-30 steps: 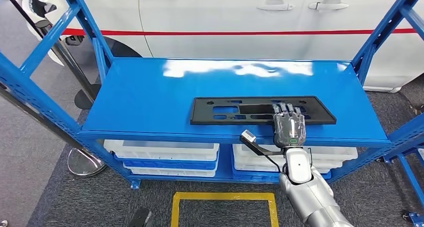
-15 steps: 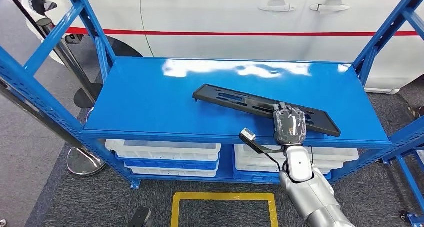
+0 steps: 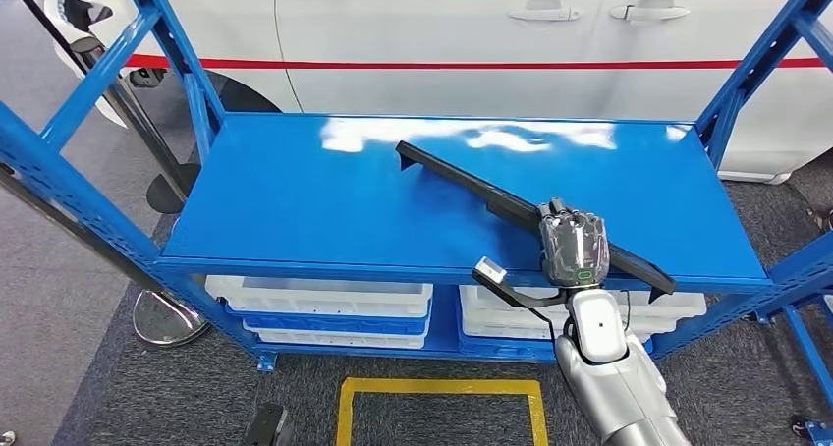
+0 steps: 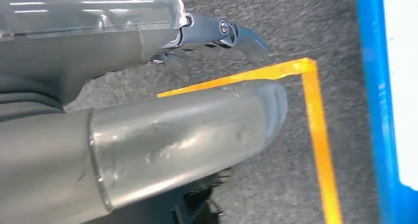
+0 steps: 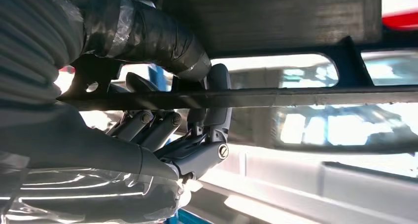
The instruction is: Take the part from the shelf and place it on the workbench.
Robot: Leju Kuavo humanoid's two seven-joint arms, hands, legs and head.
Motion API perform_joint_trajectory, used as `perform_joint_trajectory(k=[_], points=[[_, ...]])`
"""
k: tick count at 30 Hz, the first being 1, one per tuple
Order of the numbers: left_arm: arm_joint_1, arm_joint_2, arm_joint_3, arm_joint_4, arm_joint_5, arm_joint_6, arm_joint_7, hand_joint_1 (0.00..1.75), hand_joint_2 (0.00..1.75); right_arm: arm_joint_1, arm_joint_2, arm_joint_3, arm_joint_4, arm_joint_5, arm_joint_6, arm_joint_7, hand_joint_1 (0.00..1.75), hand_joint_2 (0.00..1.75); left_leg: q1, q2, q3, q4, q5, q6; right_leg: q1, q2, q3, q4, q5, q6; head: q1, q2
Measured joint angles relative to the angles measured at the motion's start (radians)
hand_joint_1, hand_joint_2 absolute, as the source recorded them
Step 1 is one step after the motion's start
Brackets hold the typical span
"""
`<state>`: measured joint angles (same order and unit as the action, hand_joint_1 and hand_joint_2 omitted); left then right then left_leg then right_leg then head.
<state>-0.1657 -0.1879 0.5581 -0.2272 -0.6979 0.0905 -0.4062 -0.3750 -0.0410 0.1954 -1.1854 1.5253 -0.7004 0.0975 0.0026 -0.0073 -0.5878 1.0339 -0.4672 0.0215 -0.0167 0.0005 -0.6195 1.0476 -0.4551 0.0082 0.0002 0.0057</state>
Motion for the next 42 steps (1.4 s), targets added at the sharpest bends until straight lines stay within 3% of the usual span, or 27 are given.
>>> perform_joint_trajectory(k=[2,5,6,7,8,11,13,15,17,20,21,22,23,25,27,32,34,36,38,39,42], points=[[-0.003,0.000,0.013,0.000,0.012,0.013,-0.019,0.00,0.00,0.008,0.029,-0.034,-0.050,-0.008,0.000,-0.080,1.75,1.75,0.002,0.001,-0.016,0.041,-0.030,-0.011,-0.004,0.001,0.002,-0.004,0.002,-0.012,0.000,0.000],[-0.010,0.000,0.027,0.000,0.017,0.019,-0.027,0.00,0.00,0.017,0.064,-0.058,-0.096,-0.013,0.000,-0.121,1.75,1.75,0.006,0.002,-0.097,0.215,-0.114,-0.024,-0.004,-0.001,0.003,-0.005,0.001,-0.020,-0.001,0.000],[-0.010,0.000,0.031,0.000,0.017,0.022,-0.030,0.00,0.00,0.021,0.073,-0.064,-0.107,-0.013,0.000,-0.131,1.75,1.75,0.007,0.002,-0.120,0.260,-0.124,-0.026,-0.003,-0.002,0.003,-0.004,0.001,-0.021,-0.001,0.000],[-0.009,0.000,0.034,0.000,0.017,0.028,-0.034,0.00,0.00,0.025,0.082,-0.070,-0.120,-0.011,0.000,-0.145,1.75,1.75,0.007,0.002,-0.128,0.273,-0.117,-0.025,-0.003,-0.002,0.003,-0.004,0.000,-0.022,-0.001,0.000],[-0.009,0.000,0.036,0.000,0.017,0.035,-0.040,0.00,0.00,0.028,0.092,-0.073,-0.136,-0.008,0.000,-0.162,1.75,1.75,0.007,0.002,-0.118,0.246,-0.091,-0.023,-0.002,-0.002,0.004,-0.002,-0.001,-0.022,-0.001,0.000],[-0.015,0.001,0.043,0.000,0.021,0.052,-0.061,0.00,0.00,0.030,0.122,-0.065,-0.196,0.006,0.000,-0.190,1.75,1.75,0.003,0.002,-0.035,0.060,0.004,-0.006,0.000,0.002,0.006,-0.001,-0.003,-0.020,-0.001,0.000],[-0.021,0.000,0.049,0.000,0.030,0.056,-0.069,0.00,0.00,0.028,0.134,-0.037,-0.235,0.008,0.000,-0.176,1.75,1.75,-0.003,0.001,-0.009,0.003,0.013,0.004,0.002,0.003,0.004,-0.002,-0.001,-0.013,-0.001,0.000],[-0.021,-0.003,0.053,0.000,0.035,0.054,-0.079,0.00,0.00,0.027,0.136,0.003,-0.271,0.009,0.000,-0.155,1.75,1.75,-0.002,0.001,-0.005,-0.009,0.013,0.009,0.003,0.002,0.003,-0.006,0.001,-0.002,-0.001,0.000],[-0.019,-0.007,0.056,0.000,0.037,0.048,-0.091,0.00,0.00,0.027,0.136,0.039,-0.305,0.010,0.000,-0.140,1.75,1.75,0.004,0.002,0.000,-0.023,0.022,0.016,0.004,0.001,-0.004,0.013,-0.017,0.008,0.000,0.000],[-0.020,-0.014,0.060,0.000,0.037,0.038,-0.103,0.00,0.00,0.027,0.136,0.077,-0.342,0.010,0.001,-0.127,1.75,1.75,0.006,0.003,0.003,-0.031,0.027,0.024,0.003,0.000,-0.072,0.169,-0.103,0.015,0.000,0.000],[-0.018,-0.016,0.061,0.000,0.039,0.032,-0.104,0.00,0.00,0.030,0.135,0.087,-0.350,0.010,0.001,-0.125,1.75,1.75,0.005,0.003,0.003,-0.030,0.027,0.025,0.003,0.000,-0.099,0.224,-0.123,0.016,0.000,0.000],[-0.015,-0.016,0.063,0.000,0.042,0.024,-0.104,0.00,0.00,0.033,0.135,0.096,-0.360,0.010,0.001,-0.124,1.75,1.75,0.005,0.003,0.003,-0.029,0.026,0.024,0.003,0.000,-0.113,0.252,-0.126,0.017,0.000,0.000],[-0.012,-0.017,0.065,0.000,0.046,0.014,-0.103,0.00,0.00,0.037,0.135,0.106,-0.373,0.009,0.001,-0.123,1.75,1.75,0.005,0.002,0.003,-0.027,0.024,0.024,0.002,0.000,-0.109,0.243,-0.109,0.017,0.000,0.000],[-0.008,-0.018,0.068,0.000,0.052,-0.002,-0.102,0.00,0.00,0.042,0.135,0.124,-0.399,0.009,0.001,-0.124,1.75,1.75,0.006,0.002,0.004,-0.019,0.019,0.020,0.001,0.000,-0.056,0.131,-0.043,0.015,0.000,0.000],[-0.007,-0.019,0.070,0.000,0.053,-0.008,-0.103,0.00,0.00,0.043,0.135,0.137,-0.419,0.009,0.001,-0.126,1.75,1.75,0.002,0.001,0.001,-0.008,0.011,0.013,0.002,0.000,-0.005,0.027,-0.007,0.009,0.000,0.000],[-0.004,-0.019,0.074,0.000,0.054,-0.015,-0.107,0.00,0.00,0.048,0.137,0.150,-0.450,0.007,0.001,-0.137,1.75,1.75,0.001,0.001,-0.006,0.009,-0.005,-0.008,0.003,0.002,0.006,-0.002,-0.003,-0.015,-0.001,0.000],[-0.002,-0.018,0.076,0.000,0.059,-0.029,-0.116,0.00,0.87,0.052,0.141,0.151,-0.472,0.000,0.001,-0.165,1.75,1.75,0.004,0.002,-0.038,0.084,-0.053,-0.018,0.000,0.000,0.008,-0.006,-0.001,-0.024,-0.001,0.000],[0.003,-0.017,0.080,0.000,0.065,-0.040,-0.125,0.00,1.75,0.061,0.150,0.151,-0.494,-0.017,0.001,-0.214,1.75,1.75,0.007,0.002,-0.094,0.211,-0.112,-0.025,0.001,-0.001,0.008,-0.005,-0.002,-0.028,-0.001,0.000],[0.008,-0.014,0.083,0.000,0.068,-0.046,-0.129,0.00,1.75,0.072,0.161,0.148,-0.511,-0.042,0.001,-0.276,1.75,1.75,0.008,0.002,-0.123,0.273,-0.120,-0.026,0.003,0.000,0.008,-0.005,-0.003,-0.029,-0.001,0.000],[0.010,-0.013,0.085,0.000,0.068,-0.048,-0.129,0.00,1.75,0.077,0.169,0.144,-0.518,-0.056,0.001,-0.311,1.75,1.75,0.008,0.002,-0.114,0.249,-0.097,-0.024,0.004,0.000,0.009,-0.004,-0.003,-0.029,-0.001,0.000],[0.010,-0.007,0.088,0.000,0.070,-0.053,-0.133,0.00,1.75,0.087,0.219,0.110,-0.536,-0.115,0.001,-0.463,1.75,1.75,0.004,0.002,-0.026,0.056,-0.004,-0.006,0.007,0.003,0.010,-0.003,-0.005,-0.028,0.000,0.000]])
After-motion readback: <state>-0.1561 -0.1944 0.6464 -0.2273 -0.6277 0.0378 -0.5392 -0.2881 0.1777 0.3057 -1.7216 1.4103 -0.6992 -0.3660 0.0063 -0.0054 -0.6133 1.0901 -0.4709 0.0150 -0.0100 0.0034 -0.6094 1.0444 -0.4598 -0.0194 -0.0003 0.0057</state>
